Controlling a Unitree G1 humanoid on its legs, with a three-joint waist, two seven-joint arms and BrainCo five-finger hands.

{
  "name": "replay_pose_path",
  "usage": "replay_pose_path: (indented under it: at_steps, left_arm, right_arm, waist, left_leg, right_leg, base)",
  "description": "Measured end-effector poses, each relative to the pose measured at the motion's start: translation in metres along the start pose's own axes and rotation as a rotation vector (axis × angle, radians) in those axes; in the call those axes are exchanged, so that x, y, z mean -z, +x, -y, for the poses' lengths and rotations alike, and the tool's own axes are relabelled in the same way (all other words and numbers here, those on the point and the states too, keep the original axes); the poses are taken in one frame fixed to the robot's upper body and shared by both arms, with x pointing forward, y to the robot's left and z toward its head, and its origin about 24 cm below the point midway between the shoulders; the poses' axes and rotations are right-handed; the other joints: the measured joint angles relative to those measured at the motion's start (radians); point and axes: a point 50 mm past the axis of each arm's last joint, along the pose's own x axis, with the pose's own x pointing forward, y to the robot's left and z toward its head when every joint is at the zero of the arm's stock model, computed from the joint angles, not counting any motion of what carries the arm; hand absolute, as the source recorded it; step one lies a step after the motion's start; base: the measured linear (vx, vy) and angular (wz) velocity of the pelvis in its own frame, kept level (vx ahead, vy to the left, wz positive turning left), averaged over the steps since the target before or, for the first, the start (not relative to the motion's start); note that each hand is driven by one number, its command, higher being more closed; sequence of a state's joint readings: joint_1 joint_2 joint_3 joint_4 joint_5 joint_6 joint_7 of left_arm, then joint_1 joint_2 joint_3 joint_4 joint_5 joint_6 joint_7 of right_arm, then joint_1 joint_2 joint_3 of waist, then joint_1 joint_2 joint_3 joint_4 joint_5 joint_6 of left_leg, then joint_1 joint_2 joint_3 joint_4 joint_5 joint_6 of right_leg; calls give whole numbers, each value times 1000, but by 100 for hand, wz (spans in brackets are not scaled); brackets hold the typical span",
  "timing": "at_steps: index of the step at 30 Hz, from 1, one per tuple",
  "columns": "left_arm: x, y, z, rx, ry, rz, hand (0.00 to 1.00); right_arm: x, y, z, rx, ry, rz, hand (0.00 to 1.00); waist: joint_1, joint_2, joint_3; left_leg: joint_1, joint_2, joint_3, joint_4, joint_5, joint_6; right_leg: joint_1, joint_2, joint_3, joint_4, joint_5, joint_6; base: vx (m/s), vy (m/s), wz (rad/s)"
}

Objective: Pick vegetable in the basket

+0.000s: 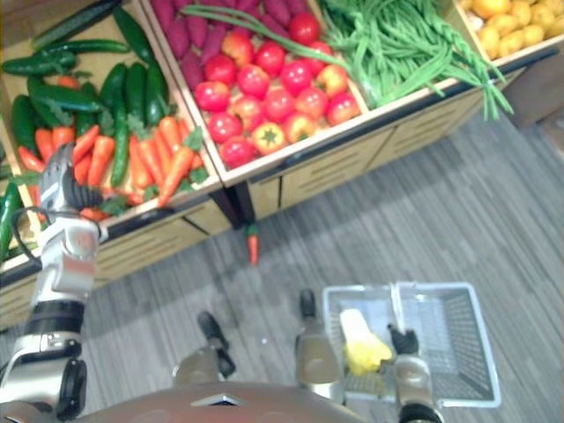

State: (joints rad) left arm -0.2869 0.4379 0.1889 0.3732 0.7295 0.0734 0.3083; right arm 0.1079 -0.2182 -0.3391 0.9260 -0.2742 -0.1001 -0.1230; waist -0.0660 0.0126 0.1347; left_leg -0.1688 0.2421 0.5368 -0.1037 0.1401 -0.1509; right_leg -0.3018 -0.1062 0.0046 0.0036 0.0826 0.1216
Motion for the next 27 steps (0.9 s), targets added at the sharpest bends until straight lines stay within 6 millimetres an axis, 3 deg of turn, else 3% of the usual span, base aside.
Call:
replay_pose_path:
  at_steps: [14, 27]
  left_arm:
    - [0, -1, 2, 21, 1, -1, 0]
    - [22, -10, 1, 47, 17, -70, 0]
  right_arm:
    - [-8, 2, -1, -2, 5, 31, 100]
    - [-12, 3, -2, -4, 8, 39, 100]
  waist:
    - [17, -13, 40]
    - [19, -16, 48]
  left_leg:
    - [-6, 16, 13, 0, 1, -3]
    - [-4, 16, 23, 2, 1, -3]
  right_leg:
    - [-15, 17, 11, 0, -1, -1]
    - [-22, 19, 20, 5, -1, -1]
  base:
    - [19, -17, -3]
    - [10, -7, -2]
